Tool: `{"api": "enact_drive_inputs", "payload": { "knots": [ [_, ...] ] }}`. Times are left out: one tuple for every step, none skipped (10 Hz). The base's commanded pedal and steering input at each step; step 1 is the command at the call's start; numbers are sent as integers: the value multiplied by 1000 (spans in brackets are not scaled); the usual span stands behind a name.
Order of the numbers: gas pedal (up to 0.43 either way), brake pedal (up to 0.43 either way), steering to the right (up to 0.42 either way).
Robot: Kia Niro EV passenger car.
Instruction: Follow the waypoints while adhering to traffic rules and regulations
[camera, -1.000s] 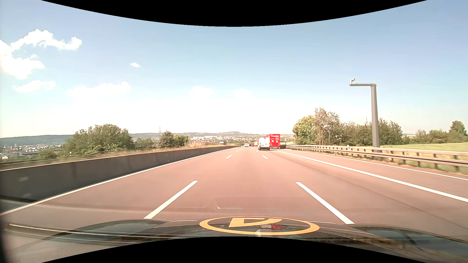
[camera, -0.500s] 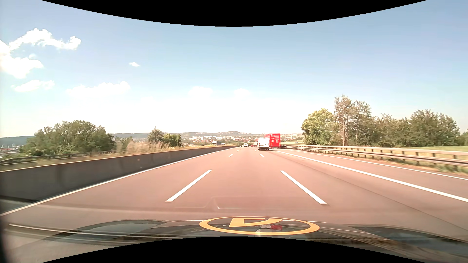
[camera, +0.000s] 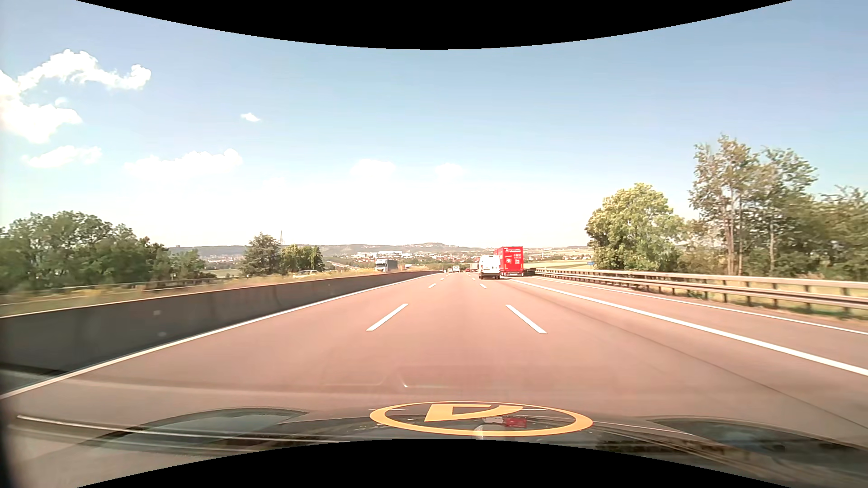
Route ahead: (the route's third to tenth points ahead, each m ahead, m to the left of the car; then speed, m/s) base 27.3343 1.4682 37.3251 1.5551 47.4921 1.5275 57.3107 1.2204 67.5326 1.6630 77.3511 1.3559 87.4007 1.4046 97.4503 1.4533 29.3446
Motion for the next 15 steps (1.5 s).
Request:
{"api": "enact_drive_inputs", "payload": {
  "knots": [
    [240, 0, -2],
    [240, 0, -2],
    [240, 0, -2],
    [248, 0, -2],
    [260, 0, -1],
    [260, 0, -1],
    [248, 0, -1],
    [248, 0, -1],
    [248, 0, -1],
    [240, 0, -1],
    [240, 0, -2],
    [228, 0, -2],
    [228, 0, -2],
    [209, 0, -2],
    [197, 0, -2]
  ]
}}
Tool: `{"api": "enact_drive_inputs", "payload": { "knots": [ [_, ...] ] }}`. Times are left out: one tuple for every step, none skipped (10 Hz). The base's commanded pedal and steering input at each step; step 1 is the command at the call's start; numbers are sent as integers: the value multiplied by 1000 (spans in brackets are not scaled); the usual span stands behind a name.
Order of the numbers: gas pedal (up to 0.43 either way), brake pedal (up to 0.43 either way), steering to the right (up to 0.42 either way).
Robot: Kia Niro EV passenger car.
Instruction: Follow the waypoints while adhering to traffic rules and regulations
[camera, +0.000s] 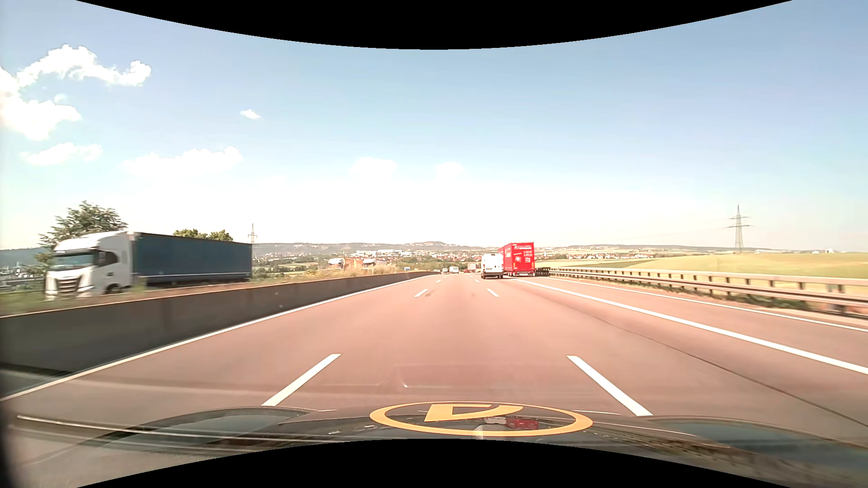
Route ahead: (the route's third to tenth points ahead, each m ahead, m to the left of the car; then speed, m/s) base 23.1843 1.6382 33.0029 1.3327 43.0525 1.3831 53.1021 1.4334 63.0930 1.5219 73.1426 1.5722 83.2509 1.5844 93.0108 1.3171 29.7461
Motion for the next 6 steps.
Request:
{"api": "enact_drive_inputs", "payload": {
  "knots": [
    [197, 0, -2],
    [197, 0, -1],
    [197, 0, -1],
    [197, 0, -1],
    [197, 0, 0],
    [197, 0, 0]
  ]
}}
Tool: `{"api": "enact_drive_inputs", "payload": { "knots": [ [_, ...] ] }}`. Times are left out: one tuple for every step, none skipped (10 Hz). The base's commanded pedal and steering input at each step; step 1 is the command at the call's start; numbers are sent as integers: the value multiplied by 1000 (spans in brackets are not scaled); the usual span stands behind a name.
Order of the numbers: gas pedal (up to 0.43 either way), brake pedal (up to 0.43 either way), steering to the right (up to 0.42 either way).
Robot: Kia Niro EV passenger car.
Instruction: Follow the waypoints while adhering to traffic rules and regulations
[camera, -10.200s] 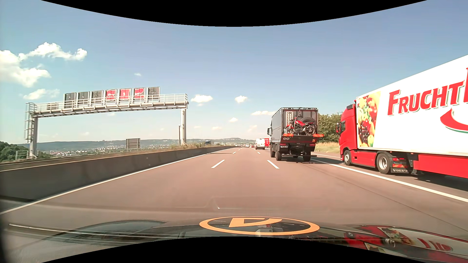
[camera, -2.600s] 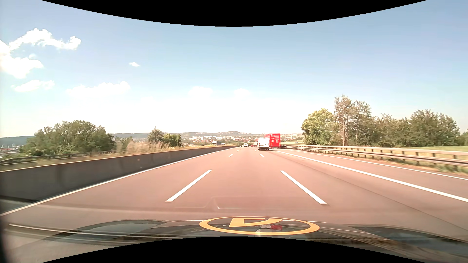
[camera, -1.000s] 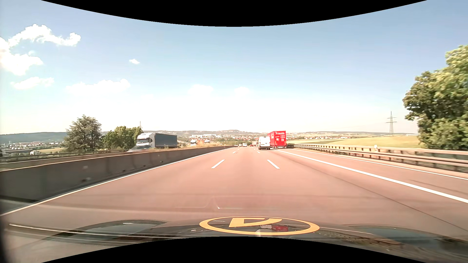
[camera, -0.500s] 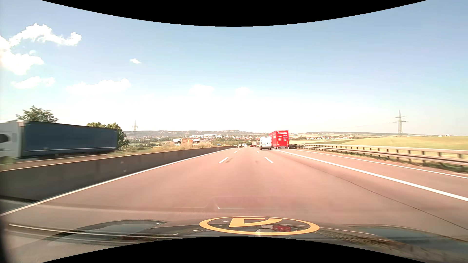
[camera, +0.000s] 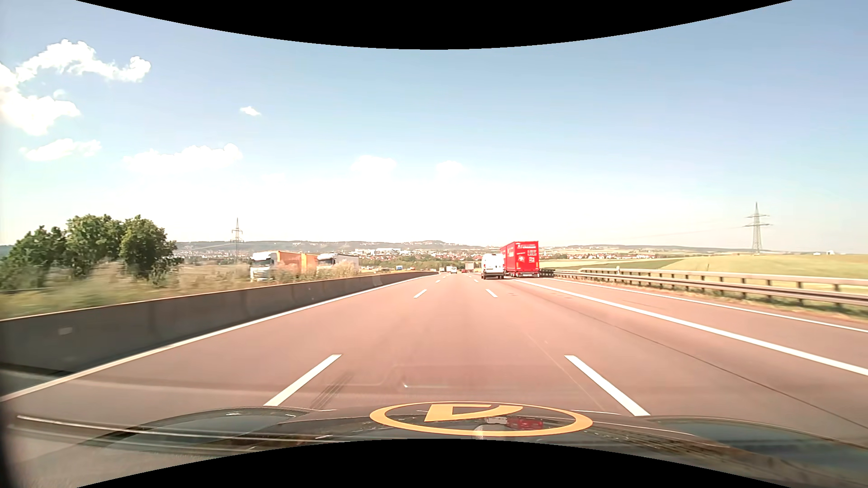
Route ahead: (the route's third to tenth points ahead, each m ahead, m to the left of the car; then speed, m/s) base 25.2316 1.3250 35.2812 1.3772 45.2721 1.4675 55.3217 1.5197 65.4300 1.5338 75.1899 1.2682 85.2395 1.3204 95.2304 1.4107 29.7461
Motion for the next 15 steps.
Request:
{"api": "enact_drive_inputs", "payload": {
  "knots": [
    [197, 0, -1],
    [197, 0, -1],
    [177, 0, -2],
    [169, 0, -2],
    [169, 0, -2],
    [157, 0, -2],
    [157, 0, -2],
    [157, 0, -2],
    [157, 0, -2],
    [157, 0, -1],
    [169, 0, -1],
    [169, 0, -1],
    [169, 0, -1],
    [169, 0, -1],
    [169, 0, -1]
  ]
}}
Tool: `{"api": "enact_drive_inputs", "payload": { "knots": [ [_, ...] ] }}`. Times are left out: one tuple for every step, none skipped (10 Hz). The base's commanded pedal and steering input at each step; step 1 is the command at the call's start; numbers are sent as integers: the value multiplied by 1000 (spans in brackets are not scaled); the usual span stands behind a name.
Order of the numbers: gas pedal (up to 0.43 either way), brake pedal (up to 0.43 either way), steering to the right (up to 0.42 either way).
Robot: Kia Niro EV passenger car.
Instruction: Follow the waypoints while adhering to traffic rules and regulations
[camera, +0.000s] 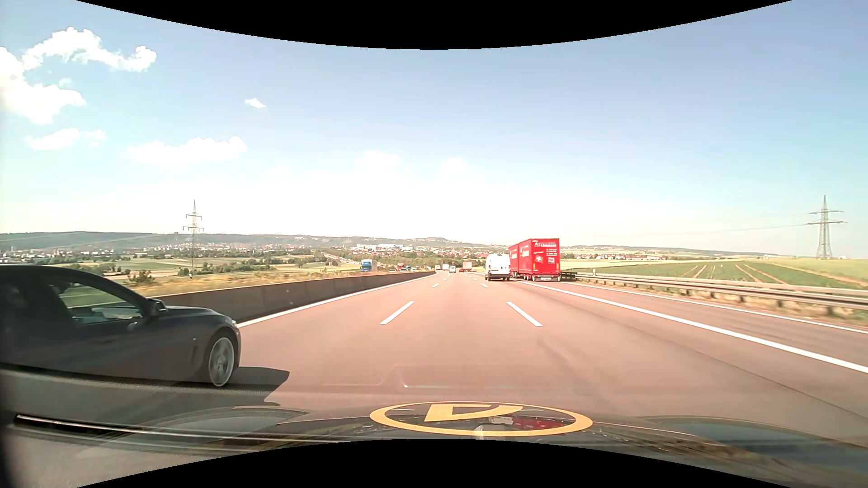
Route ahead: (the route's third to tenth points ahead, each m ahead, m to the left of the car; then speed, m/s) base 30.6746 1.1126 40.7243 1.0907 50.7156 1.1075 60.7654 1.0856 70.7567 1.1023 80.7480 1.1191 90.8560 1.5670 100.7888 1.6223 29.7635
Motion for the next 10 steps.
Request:
{"api": "enact_drive_inputs", "payload": {
  "knots": [
    [169, 0, -1],
    [169, 0, -1],
    [157, 0, -1],
    [157, 0, -1],
    [157, 0, -1],
    [157, 0, 0],
    [157, 0, -1],
    [157, 0, -1],
    [157, 0, -1],
    [157, 0, 0]
  ]
}}
